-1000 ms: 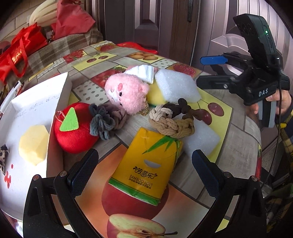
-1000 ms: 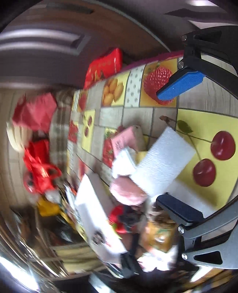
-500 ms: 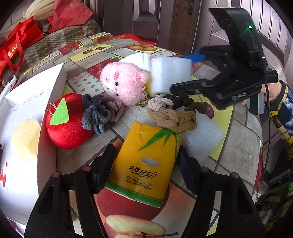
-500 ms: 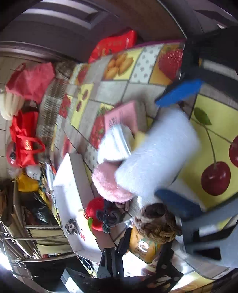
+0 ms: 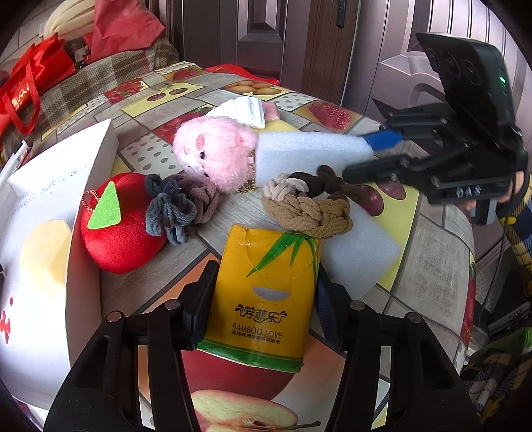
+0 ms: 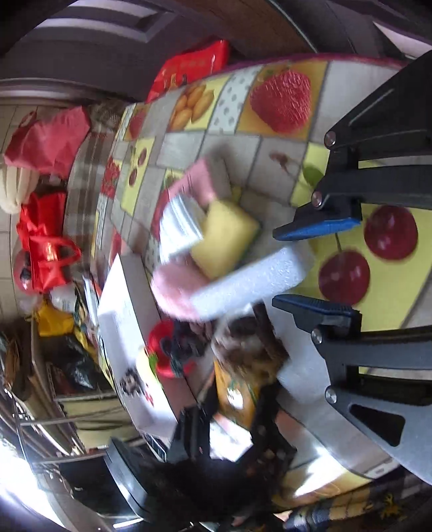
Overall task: Organize soft objects
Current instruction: 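Grasp the yellow tissue pack with left gripper while right gripper grasps white foam block, then lower the tissue pack into the tray with the left gripper and open, then place the white foam block into the tray with the right gripper, then grasp the brown rope toy with left gripper while right gripper grasps another foam block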
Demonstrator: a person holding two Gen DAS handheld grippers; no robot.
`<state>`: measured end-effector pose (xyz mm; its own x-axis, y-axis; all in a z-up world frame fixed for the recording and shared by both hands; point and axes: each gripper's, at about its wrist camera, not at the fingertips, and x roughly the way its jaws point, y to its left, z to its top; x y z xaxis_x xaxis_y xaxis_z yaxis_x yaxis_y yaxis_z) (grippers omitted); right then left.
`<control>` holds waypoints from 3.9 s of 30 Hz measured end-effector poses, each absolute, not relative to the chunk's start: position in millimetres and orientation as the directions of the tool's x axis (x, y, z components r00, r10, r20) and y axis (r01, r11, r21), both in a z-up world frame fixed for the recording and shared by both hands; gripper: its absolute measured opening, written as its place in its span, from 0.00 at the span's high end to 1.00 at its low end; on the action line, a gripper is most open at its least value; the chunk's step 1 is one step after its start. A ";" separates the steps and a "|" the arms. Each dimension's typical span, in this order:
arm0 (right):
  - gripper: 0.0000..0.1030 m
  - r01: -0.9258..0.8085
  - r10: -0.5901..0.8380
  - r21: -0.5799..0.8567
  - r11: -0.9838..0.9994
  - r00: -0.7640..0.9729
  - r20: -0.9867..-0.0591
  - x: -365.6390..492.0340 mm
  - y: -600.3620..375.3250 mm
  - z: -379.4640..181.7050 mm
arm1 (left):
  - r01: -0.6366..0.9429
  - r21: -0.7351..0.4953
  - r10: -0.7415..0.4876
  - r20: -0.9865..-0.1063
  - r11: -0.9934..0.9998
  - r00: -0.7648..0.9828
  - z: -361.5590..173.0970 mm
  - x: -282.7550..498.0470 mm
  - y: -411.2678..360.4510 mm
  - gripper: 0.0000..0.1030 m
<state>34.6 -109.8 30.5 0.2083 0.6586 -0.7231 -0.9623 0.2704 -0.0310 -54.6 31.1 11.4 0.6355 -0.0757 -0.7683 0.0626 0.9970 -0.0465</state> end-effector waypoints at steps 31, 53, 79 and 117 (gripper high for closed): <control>0.81 -0.860 0.889 0.245 0.448 0.400 -0.222 -2.8 -110.7 136.2 | -0.231 0.103 0.253 -0.427 0.967 0.868 110.5 -67.3 81.0 0.51; 0.81 -0.826 0.885 0.322 0.462 0.407 -0.226 -11.0 -53.0 133.9 | -0.443 0.069 0.428 -0.428 0.894 0.796 100.0 -81.2 144.1 0.51; 0.80 -0.864 0.889 0.313 0.395 0.274 -0.366 -30.1 75.8 62.6 | -0.700 -0.063 0.553 -0.564 0.711 0.613 64.6 -100.7 247.8 0.46; 0.00 -0.698 0.699 0.278 0.661 0.436 -0.567 16.4 -140.1 33.5 | -0.105 0.009 0.089 -0.607 0.994 0.790 44.5 -60.4 41.7 0.00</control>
<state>16.4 -140.1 33.5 0.4361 0.6988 -0.5670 -0.6976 0.6606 0.2776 -60.4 41.7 44.5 0.7896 0.0892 -0.6070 -0.1050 0.9944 0.0095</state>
